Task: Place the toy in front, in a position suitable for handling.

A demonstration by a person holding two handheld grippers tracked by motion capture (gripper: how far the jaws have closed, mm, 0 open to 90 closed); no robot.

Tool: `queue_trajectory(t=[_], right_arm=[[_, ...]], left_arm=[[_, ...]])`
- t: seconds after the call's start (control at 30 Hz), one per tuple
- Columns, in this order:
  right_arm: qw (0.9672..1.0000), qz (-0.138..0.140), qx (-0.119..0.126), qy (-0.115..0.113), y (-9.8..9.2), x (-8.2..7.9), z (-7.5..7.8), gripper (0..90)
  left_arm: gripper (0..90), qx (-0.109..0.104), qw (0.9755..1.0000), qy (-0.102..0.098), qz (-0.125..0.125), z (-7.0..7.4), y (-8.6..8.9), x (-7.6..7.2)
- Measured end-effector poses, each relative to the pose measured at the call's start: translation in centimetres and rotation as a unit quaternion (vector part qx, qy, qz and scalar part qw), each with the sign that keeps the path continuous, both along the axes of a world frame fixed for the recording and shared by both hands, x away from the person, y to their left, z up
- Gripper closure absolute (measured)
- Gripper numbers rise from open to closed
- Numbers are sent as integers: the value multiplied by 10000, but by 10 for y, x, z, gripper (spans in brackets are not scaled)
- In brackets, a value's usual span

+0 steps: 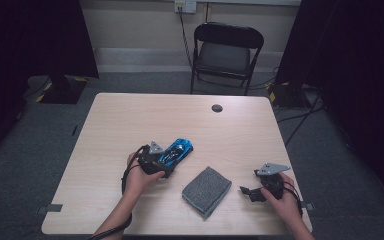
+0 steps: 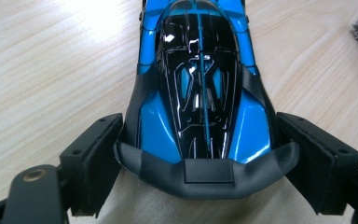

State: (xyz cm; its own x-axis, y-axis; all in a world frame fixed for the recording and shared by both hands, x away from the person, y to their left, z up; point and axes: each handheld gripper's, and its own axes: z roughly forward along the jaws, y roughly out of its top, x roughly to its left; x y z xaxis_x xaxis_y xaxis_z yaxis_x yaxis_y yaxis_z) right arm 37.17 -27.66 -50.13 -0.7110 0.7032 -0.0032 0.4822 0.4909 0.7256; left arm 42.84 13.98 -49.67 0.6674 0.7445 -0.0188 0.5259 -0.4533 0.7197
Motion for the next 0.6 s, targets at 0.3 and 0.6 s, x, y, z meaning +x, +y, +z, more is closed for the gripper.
queue_trajectory(t=[0.3,0.6], right_arm=[[10000,-1,-2,0,0,0,0,89],[10000,8,2,-7,0,0,0,89]], left_arm=[[205,-71,9999,-126,33,-4,-3,1],[242,-57,9997,-223,-31,-4,-3,0]])
